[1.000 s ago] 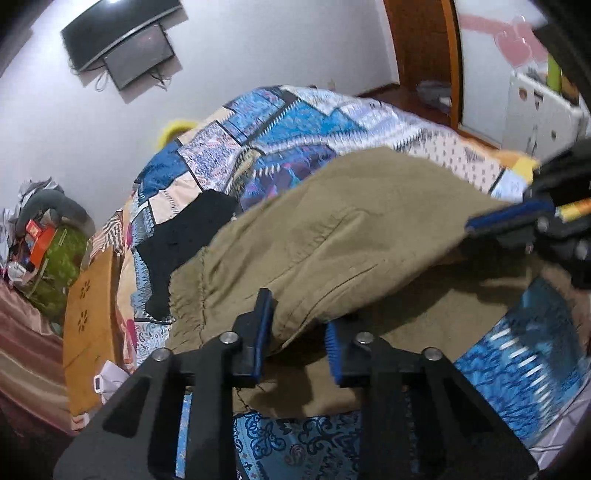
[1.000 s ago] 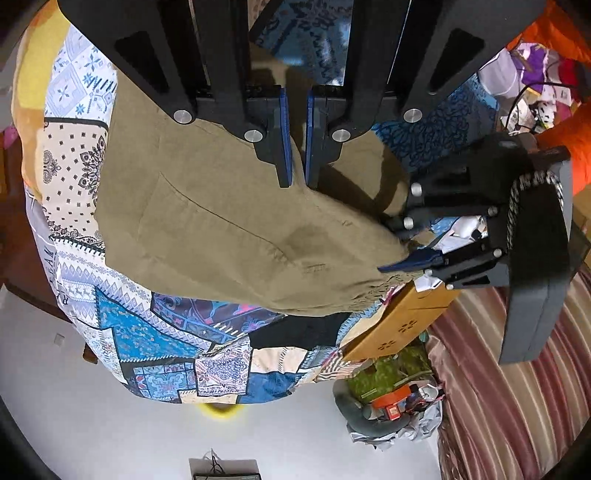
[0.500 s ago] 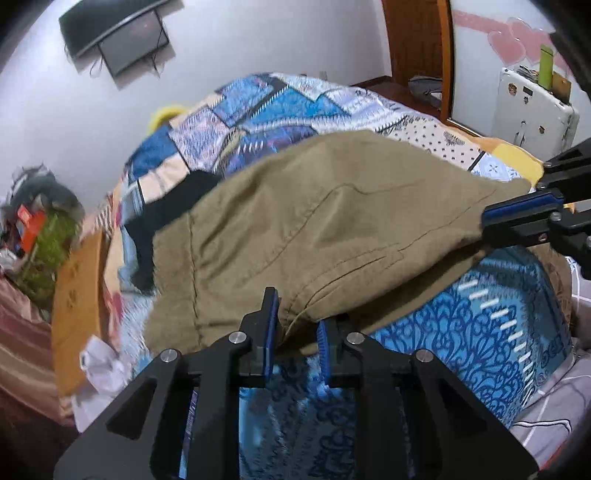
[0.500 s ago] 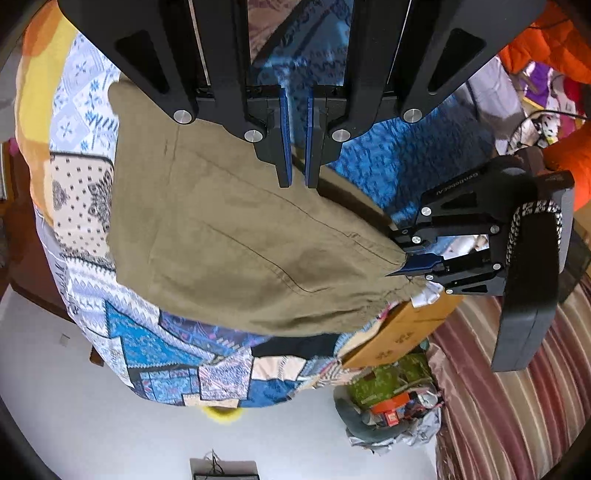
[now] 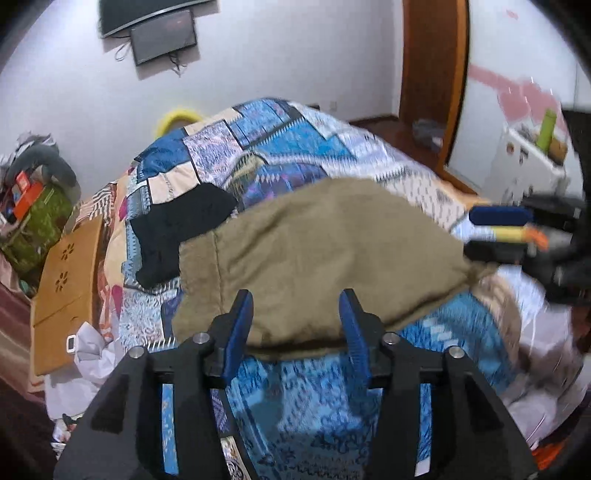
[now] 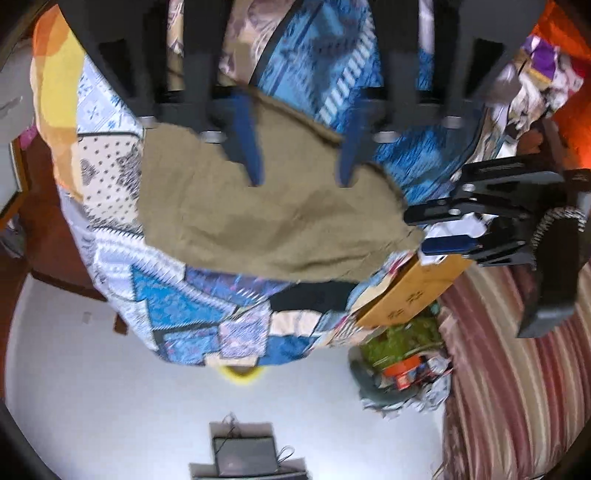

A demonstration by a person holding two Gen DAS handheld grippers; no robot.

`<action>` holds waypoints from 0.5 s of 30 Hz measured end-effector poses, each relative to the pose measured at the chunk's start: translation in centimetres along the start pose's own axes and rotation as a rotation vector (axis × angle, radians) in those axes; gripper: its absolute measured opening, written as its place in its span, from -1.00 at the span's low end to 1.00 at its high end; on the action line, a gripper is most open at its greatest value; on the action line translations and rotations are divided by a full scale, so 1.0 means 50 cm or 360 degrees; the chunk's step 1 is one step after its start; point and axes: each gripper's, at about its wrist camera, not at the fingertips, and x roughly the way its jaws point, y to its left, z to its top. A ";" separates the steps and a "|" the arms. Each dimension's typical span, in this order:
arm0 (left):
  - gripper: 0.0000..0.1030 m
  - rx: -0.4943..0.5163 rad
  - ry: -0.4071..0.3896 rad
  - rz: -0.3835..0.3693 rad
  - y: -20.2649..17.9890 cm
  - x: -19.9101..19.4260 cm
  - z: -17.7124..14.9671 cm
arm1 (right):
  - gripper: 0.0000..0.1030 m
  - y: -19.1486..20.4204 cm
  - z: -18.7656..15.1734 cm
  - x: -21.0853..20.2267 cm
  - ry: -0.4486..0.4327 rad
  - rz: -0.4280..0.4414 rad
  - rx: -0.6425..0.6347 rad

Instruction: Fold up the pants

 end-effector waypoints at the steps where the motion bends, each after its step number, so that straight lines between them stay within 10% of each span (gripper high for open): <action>1: 0.06 -0.0019 -0.0008 -0.0002 0.006 0.001 0.008 | 0.04 -0.002 0.004 0.005 -0.0017 -0.0002 0.0022; 4: 0.35 -0.0054 -0.0034 0.0018 0.023 0.015 0.029 | 0.05 -0.008 0.005 0.025 -0.0004 -0.0007 0.0064; 15: 0.46 0.0009 0.0236 0.0234 0.052 0.155 -0.007 | 0.12 -0.059 -0.032 0.109 0.0225 -0.0035 0.0230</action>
